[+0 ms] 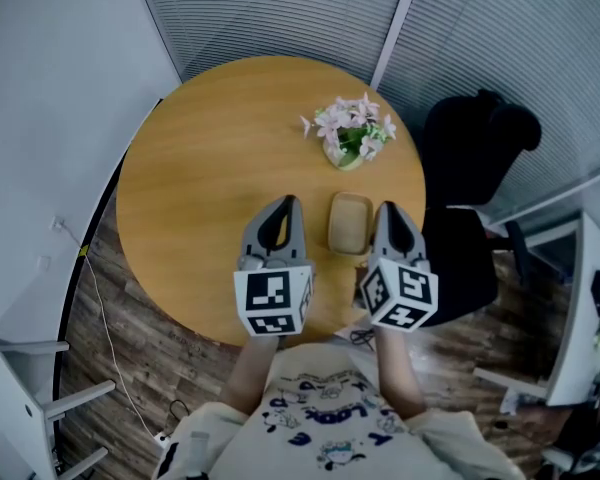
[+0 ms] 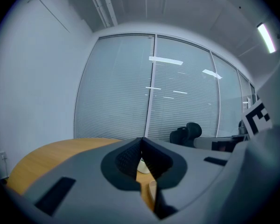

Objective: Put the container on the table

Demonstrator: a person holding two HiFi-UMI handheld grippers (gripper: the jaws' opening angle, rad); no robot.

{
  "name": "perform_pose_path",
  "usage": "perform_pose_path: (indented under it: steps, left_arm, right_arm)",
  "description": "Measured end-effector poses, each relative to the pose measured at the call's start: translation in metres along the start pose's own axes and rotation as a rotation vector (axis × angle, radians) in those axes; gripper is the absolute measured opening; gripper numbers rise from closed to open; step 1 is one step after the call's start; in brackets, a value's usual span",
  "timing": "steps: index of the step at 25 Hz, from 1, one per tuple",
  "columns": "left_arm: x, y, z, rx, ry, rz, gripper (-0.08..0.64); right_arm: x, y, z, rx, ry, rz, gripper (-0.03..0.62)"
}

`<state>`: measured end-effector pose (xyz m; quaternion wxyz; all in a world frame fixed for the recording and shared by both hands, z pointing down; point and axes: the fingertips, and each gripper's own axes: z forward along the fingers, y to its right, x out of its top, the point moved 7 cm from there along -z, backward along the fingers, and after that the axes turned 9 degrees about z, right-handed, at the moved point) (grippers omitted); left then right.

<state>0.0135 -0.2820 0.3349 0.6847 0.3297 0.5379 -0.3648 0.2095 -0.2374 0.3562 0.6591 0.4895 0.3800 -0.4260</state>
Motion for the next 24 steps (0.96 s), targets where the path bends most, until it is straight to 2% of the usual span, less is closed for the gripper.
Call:
perform_pose_path:
  steps: [24]
  left_arm:
    - [-0.0006, 0.0036, 0.0009, -0.019, 0.001, 0.004, 0.003]
  right_arm:
    - [-0.0054, 0.0016, -0.0013, -0.005, -0.014, 0.004, 0.014]
